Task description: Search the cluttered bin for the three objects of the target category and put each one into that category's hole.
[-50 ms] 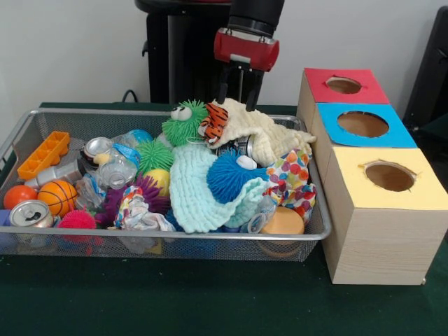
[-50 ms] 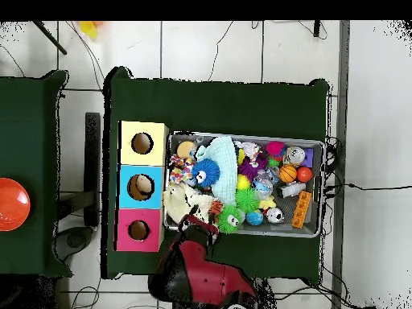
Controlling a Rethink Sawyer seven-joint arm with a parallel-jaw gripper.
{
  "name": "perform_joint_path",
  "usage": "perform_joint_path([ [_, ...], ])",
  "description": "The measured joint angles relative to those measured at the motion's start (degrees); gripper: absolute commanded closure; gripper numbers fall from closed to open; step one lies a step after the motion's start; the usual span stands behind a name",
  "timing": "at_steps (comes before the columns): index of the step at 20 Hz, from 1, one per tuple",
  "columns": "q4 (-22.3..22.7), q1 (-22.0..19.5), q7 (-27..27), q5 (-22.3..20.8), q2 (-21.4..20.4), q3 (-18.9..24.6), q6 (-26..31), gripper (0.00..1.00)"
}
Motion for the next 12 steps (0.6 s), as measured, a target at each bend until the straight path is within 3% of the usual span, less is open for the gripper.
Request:
perform_joint_path([
  [12,-0.39,-0.91,0.00,-0.32,-2.69,-1.51,3.17,0.00],
])
